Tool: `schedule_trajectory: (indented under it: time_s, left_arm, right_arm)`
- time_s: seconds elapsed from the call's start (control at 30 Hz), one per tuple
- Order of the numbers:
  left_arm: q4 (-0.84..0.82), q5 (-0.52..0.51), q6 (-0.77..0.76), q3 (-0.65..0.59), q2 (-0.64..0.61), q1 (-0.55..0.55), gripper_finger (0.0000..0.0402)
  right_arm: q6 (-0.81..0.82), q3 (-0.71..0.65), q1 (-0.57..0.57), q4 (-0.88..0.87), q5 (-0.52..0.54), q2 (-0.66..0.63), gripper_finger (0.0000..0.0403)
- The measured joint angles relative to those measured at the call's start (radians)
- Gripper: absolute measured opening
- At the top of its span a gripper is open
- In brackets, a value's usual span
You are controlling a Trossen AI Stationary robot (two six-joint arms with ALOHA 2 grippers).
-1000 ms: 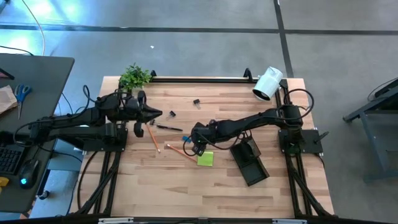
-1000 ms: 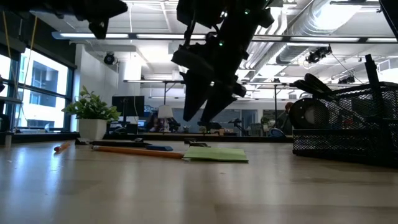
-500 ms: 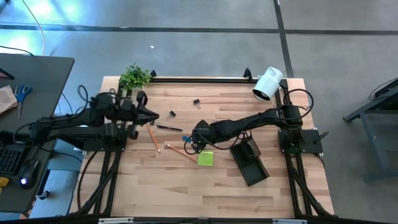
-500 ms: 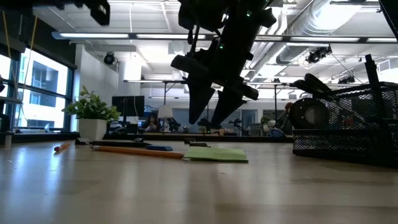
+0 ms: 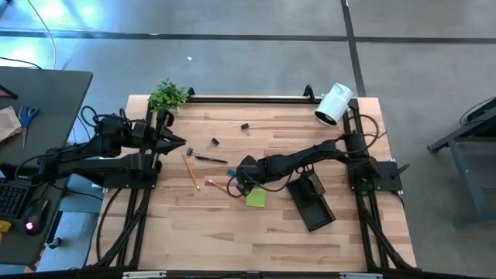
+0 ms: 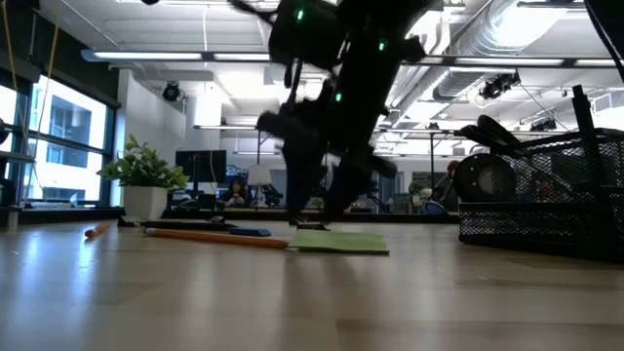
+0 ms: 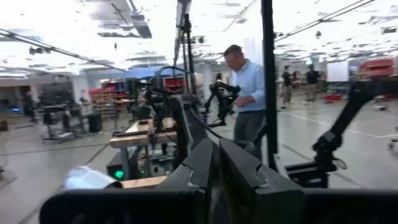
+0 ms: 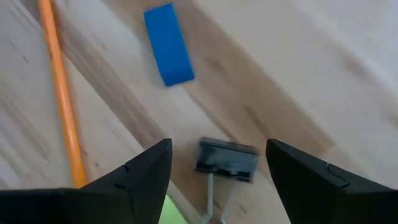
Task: Pick and place office supplies into organizer
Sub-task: Put the black binder clip into the black desk organizer
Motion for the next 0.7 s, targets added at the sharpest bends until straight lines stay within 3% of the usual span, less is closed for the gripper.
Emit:
schedule_trajectory:
  time_s: [0.43,0.57,0.7]
  left_arm:
    - [0.046,-0.001,0.04,0.0,0.0,0.0,0.0019]
    - [0.059,-0.001,0.058,0.0,0.001,0.0,0.0019]
    - [0.059,-0.002,0.061,0.0,0.001,0.0,0.0019]
  right_arm:
    - [0.044,0.001,0.001,-0.009,0.023,0.022,0.025]
    - [0.06,0.001,0.002,-0.029,0.046,0.023,0.0218]
    - [0.06,0.0,0.01,-0.063,0.102,0.024,0.0157]
